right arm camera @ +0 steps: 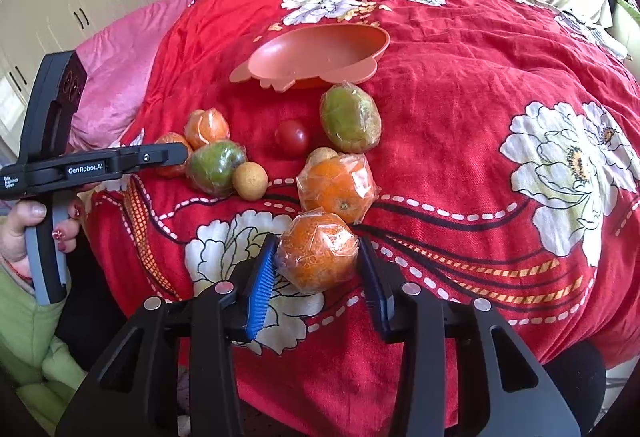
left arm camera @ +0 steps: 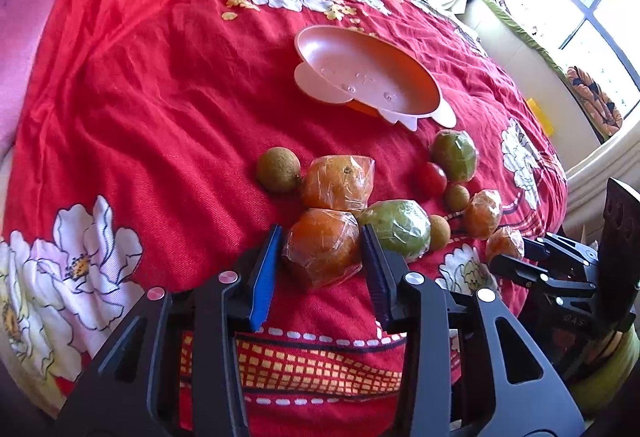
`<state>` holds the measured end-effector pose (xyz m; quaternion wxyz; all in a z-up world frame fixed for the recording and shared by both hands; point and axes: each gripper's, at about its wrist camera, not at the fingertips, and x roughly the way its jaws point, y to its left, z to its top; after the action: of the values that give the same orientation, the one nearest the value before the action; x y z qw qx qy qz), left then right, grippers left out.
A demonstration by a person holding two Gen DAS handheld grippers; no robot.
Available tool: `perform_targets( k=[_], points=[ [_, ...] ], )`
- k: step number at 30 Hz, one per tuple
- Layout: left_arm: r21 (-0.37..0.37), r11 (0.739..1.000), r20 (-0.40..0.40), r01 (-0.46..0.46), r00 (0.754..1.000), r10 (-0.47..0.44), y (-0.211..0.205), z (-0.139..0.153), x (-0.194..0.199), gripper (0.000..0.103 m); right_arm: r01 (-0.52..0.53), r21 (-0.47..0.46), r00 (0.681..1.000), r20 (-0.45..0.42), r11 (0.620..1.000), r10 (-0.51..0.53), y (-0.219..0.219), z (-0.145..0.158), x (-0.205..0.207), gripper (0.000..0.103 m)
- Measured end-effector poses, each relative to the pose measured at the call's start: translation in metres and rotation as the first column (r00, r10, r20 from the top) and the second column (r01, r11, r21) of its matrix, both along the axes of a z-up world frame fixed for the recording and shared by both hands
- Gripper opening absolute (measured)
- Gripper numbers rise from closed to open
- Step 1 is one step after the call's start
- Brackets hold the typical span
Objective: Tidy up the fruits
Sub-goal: 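Carry the left tool's orange over the pink bowl while the right tool carries its orange there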
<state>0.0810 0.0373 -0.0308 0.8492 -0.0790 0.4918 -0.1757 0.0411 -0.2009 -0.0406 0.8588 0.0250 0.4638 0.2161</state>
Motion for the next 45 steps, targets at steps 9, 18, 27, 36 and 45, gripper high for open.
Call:
perform_targets(
  k=[9, 18, 27, 36, 45],
  points=[
    [0.029, 0.998, 0.051, -0.048, 0.998, 0.046, 0.011, 0.031, -0.002, 0.031, -0.001, 0.025, 0.997, 0.073, 1.0, -0.001, -0.006, 0.033, 0.012, 0.039],
    [0.036, 0.996, 0.099, -0.084, 0.992, 0.081, 0.013, 0.059, 0.016, 0.031, -0.02, 0.017, 0.99, 0.137, 1.0, 0.018, -0.001, 0.055, 0.039, 0.039],
    [0.034, 0.997, 0.119, -0.075, 0.99, 0.07, -0.004, 0.072, 0.045, 0.031, -0.021, 0.016, 0.985, 0.174, 1.0, 0.018, 0.004, 0.07, 0.067, 0.039],
    [0.034, 0.997, 0.099, -0.068, 0.993, 0.065, -0.02, 0.061, 0.077, 0.031, -0.034, -0.001, 0.982, 0.183, 0.999, 0.034, 0.013, 0.071, 0.092, 0.039],
    [0.064, 0.996, 0.081, -0.06, 0.995, 0.054, -0.033, 0.047, 0.106, 0.031, -0.052, -0.022, 0.984, 0.171, 0.998, 0.055, 0.023, 0.062, 0.119, 0.039]
  ],
)
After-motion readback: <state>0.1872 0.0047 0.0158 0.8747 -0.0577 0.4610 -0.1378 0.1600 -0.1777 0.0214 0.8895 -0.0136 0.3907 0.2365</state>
